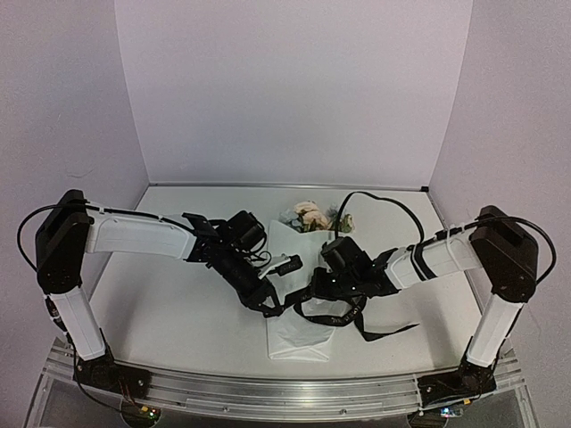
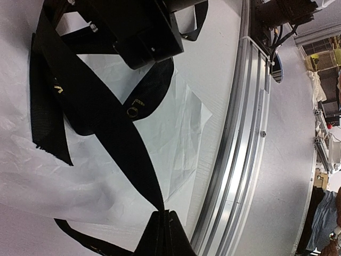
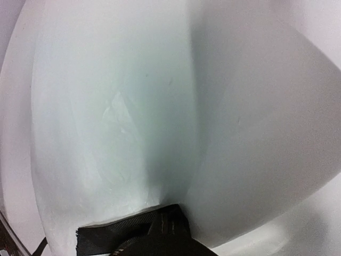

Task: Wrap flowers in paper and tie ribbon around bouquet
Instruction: Cross the ribbon over the folded bouquet.

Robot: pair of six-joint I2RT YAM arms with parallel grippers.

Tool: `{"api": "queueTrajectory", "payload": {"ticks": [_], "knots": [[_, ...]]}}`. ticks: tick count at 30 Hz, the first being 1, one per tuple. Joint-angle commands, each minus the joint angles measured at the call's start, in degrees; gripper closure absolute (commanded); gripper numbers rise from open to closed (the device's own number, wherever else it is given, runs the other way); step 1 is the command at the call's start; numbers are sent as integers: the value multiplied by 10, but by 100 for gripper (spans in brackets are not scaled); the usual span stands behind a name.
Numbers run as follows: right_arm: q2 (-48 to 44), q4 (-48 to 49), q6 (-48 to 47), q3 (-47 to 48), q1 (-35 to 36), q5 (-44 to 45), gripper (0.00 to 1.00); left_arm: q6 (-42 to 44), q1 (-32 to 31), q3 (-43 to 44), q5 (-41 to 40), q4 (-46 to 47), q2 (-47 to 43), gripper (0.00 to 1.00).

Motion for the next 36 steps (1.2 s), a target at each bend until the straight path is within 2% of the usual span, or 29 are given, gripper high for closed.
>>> {"api": "queueTrajectory", "payload": {"ticks": [1, 7, 13, 20, 31, 34, 36], "knots": [[-38, 78, 8, -12, -2, 17, 100, -8, 0, 5, -8, 29, -11, 97], [-51, 80, 14, -40, -1, -6, 98, -9, 0, 32, -27, 29, 24, 97], [-80, 78, 14, -86, -2, -7, 83, -9, 0, 71, -25, 14, 65, 96], [-105, 66, 8, -97, -1, -28, 76, -9, 0, 99, -40, -5, 89, 91], [-163, -19, -13, -109, -1, -47, 60, -56, 0, 69, -171, 67, 27, 51], [-193, -60, -20, -115, -1, -47, 53, -77, 0, 85, -223, 77, 17, 40], [-216, -97, -27, -122, -1, -43, 47, -99, -2, 109, -271, 74, 23, 37]]}}
